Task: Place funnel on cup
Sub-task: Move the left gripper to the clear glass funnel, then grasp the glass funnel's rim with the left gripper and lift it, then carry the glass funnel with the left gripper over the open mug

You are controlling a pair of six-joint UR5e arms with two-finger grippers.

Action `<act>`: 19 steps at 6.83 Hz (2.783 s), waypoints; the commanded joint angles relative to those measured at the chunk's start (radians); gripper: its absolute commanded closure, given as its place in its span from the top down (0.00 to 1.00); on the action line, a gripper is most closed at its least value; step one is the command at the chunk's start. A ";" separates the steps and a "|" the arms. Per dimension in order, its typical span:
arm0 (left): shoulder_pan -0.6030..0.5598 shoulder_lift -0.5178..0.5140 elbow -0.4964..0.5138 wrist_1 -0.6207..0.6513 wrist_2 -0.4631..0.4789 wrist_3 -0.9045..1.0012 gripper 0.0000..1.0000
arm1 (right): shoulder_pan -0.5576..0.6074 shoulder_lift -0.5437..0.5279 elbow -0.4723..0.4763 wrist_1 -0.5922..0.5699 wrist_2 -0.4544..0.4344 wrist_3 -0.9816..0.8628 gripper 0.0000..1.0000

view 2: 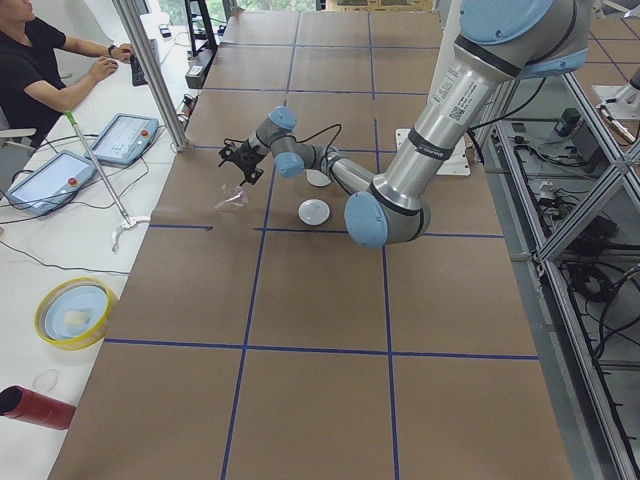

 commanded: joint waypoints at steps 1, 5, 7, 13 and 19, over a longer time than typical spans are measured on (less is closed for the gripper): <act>0.000 0.001 0.046 -0.048 0.022 -0.001 1.00 | 0.000 0.001 0.000 0.000 0.000 0.000 1.00; -0.001 0.002 0.054 -0.076 0.021 0.011 0.19 | 0.000 0.000 0.000 0.000 0.000 0.000 1.00; -0.004 0.001 0.047 -0.077 0.021 0.011 0.08 | 0.000 0.001 0.000 0.000 0.000 0.000 1.00; -0.084 0.088 -0.229 -0.059 -0.198 0.165 0.00 | 0.000 0.001 -0.001 0.000 0.000 0.000 1.00; -0.115 0.070 -0.633 0.692 -0.472 0.668 0.00 | 0.000 0.000 0.000 0.000 0.000 0.000 1.00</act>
